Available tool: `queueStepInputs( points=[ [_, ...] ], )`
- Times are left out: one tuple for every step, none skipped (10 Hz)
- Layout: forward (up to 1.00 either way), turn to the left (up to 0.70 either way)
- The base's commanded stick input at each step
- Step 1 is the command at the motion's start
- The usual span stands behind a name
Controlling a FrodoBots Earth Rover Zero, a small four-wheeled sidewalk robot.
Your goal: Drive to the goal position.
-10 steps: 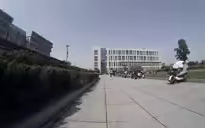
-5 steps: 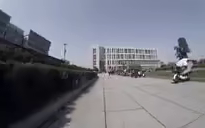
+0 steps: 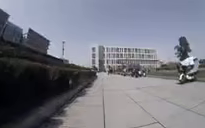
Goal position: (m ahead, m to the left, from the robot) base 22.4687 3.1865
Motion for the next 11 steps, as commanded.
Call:
queueStepInputs(
  points=[
    [0.85,0.0],
    [0.85,0.0],
    [0.85,0.0],
    [0.85,0.0],
    [0.85,0.0],
    [0.85,0.02],
    [0.85,0.17],
    [0.85,0.27],
    [0.85,0.31],
    [0.85,0.12],
    [0.85,0.0]
  ],
)
